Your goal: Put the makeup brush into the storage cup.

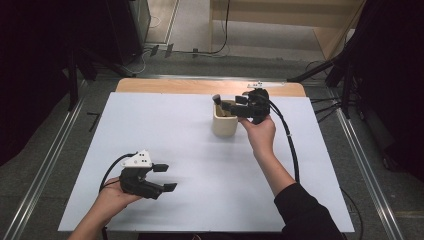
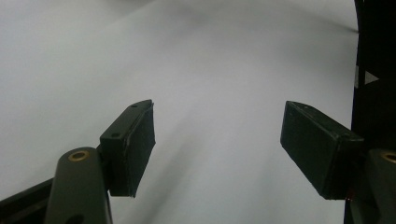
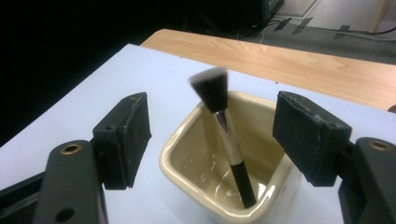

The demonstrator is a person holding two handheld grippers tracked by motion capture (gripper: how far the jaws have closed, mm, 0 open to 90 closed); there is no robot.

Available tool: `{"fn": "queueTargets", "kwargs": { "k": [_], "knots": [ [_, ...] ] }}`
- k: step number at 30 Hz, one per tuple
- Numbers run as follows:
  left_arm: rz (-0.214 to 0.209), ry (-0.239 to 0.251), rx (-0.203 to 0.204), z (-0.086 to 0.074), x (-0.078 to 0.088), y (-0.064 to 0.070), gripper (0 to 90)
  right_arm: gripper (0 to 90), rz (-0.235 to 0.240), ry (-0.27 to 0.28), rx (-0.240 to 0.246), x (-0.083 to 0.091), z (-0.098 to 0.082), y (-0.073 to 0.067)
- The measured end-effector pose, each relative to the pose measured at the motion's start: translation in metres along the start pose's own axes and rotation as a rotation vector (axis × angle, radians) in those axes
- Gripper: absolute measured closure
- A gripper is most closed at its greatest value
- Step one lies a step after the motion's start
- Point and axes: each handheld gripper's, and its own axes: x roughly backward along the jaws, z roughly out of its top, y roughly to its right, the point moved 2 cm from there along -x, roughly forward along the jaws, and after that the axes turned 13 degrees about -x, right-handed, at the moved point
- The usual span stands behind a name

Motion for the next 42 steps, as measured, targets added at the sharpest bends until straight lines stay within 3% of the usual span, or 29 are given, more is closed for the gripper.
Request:
{"fn": "queueTargets", "kwargs": {
  "k": [9, 12, 21, 29, 42],
  "knots": [
    [0.002, -0.004, 0.001, -0.001, 0.0, 0.0, 26.9, 27.9, 0.017, -0.059, 0.034, 0.006, -0.008, -0.004],
    [0.001, -0.002, 0.001, 0.0, 0.0, 0.0, 26.8, 28.0, 0.045, -0.067, 0.026, 0.008, -0.012, -0.003],
    [0.002, -0.001, 0.009, -0.001, 0.0, 0.0, 26.8, 28.0, 0.087, -0.117, 0.102, 0.013, -0.023, -0.01],
    [0.005, -0.003, 0.011, -0.001, 0.0, -0.001, 26.6, 27.9, 0.137, -0.131, 0.106, 0.019, -0.033, -0.013],
    [0.007, -0.007, 0.011, -0.002, 0.0, -0.002, 26.6, 26.7, 0.15, -0.171, 0.146, 0.026, -0.05, -0.018]
  ]
}}
